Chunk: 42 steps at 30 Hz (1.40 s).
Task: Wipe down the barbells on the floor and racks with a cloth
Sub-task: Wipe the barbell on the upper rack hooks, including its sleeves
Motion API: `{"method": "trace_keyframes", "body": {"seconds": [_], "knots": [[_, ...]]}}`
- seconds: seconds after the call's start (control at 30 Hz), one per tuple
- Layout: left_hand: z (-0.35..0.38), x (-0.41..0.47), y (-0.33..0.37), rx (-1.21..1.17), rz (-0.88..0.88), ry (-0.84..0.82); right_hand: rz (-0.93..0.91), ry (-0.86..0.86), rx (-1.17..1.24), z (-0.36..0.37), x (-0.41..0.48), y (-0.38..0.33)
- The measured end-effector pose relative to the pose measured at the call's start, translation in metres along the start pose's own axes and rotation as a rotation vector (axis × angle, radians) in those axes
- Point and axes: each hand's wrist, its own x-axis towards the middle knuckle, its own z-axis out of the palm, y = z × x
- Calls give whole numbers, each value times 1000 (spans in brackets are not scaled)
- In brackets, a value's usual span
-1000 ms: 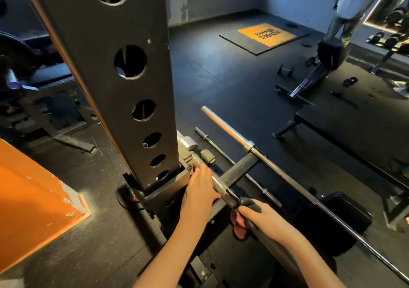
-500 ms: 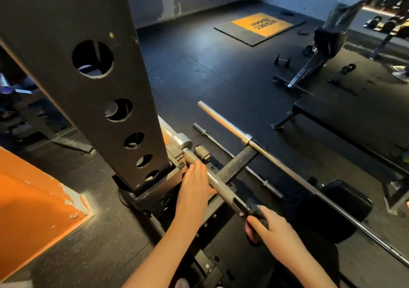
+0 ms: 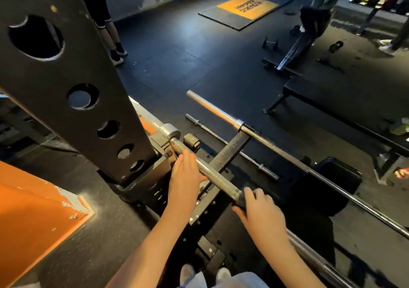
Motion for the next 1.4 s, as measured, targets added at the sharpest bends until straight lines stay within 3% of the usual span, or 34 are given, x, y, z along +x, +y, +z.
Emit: {"method": "trace_keyframes", "body": {"seconds": [0.2,0.33,0.77,1.13,1.4], "knots": [[-1,-2,0,19,12,12,-28,21,123,1,-1,5],[0,-3,0,3,-20,11,24,33,44,7,-32,29],[-20,-16,10,206,-53,-56,52,161,80,17,-15,-6],[-17,-12,3,259,-1,7,20,21,190,16,-37,32],[-14,-12,5,257,47,39,-54,50,326,13,8,0]]}}
